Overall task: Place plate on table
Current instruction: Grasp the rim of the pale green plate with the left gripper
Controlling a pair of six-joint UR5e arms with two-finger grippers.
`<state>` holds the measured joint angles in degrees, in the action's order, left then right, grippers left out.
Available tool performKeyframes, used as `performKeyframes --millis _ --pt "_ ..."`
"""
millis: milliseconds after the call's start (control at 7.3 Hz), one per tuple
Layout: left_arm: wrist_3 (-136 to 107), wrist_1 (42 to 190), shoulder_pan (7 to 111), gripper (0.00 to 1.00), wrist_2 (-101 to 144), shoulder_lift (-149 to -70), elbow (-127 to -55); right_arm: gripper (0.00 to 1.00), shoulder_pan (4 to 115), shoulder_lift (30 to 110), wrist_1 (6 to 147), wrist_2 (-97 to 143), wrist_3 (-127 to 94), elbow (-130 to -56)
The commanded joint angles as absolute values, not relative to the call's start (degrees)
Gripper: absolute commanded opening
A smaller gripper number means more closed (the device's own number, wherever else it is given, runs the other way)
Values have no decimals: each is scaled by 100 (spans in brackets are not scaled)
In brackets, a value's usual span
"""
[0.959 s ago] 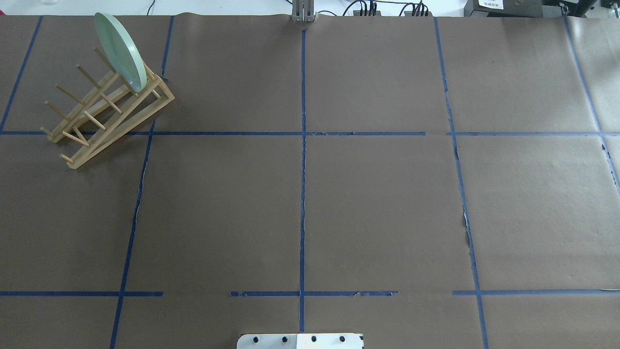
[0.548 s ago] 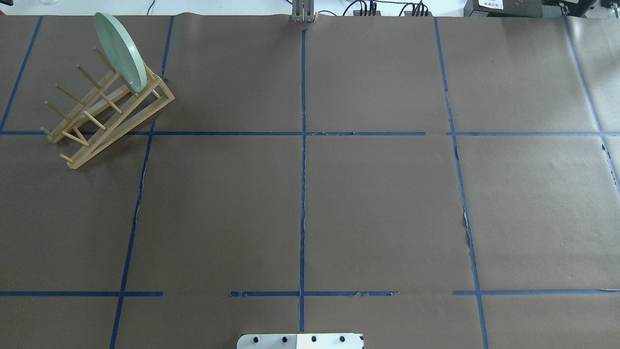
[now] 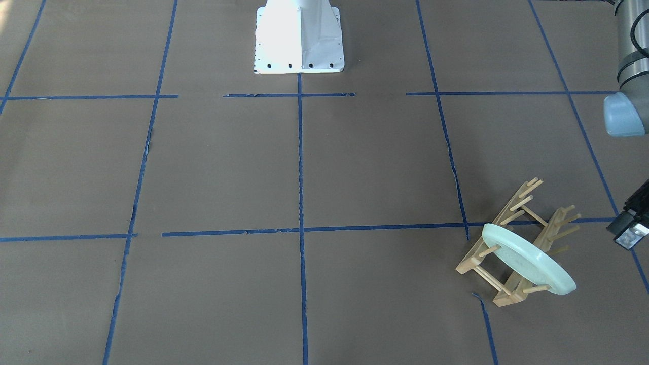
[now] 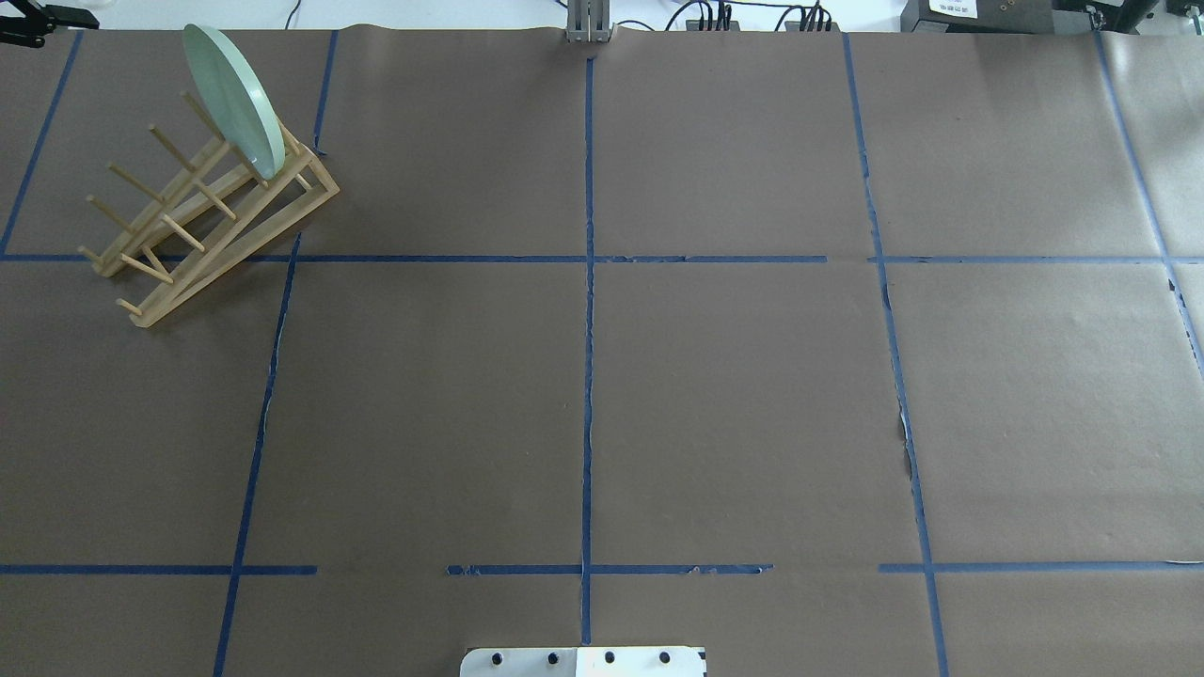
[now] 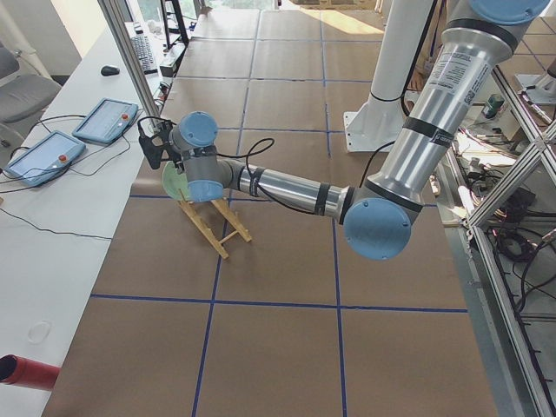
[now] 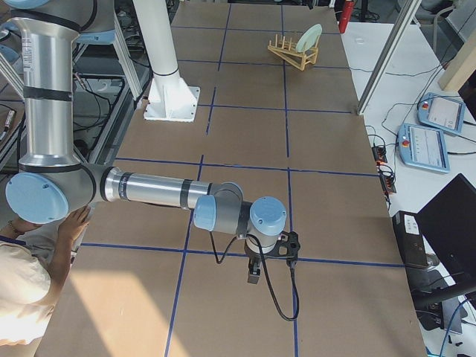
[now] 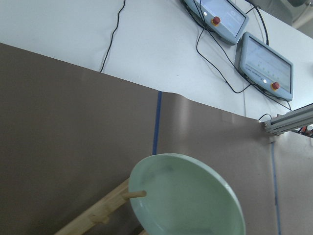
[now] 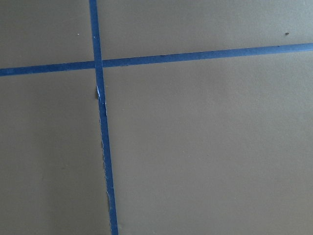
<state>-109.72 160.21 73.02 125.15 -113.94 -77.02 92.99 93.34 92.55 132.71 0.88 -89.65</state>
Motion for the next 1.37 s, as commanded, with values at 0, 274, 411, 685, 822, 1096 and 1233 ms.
performKeyframes --millis 0,274,411,685,822,1096,1233 --pt "-12005 16418 6760 100 11734 -11495 -7437 100 9299 9334 9255 13271 88 -8965" --pt "-11962 16435 6584 100 11725 -11496 -7217 100 9299 9334 9255 13271 88 -8965" --pt "-11962 16436 6557 90 11716 -11557 -7120 100 9299 9334 9255 13271 88 -8965" --pt "-11962 16436 6557 60 11716 -11610 -7084 100 9299 9334 9255 13271 88 -8965" --pt "-11962 16436 6557 47 11725 -11610 -7084 100 9299 9334 9255 13271 88 -8965" --pt "-11953 16436 6565 0 11725 -11619 -7093 100 9299 9334 9255 13271 88 -8965" --pt "-11953 16444 6609 0 11733 -11619 -7145 100 9299 9334 9255 13271 88 -8965"
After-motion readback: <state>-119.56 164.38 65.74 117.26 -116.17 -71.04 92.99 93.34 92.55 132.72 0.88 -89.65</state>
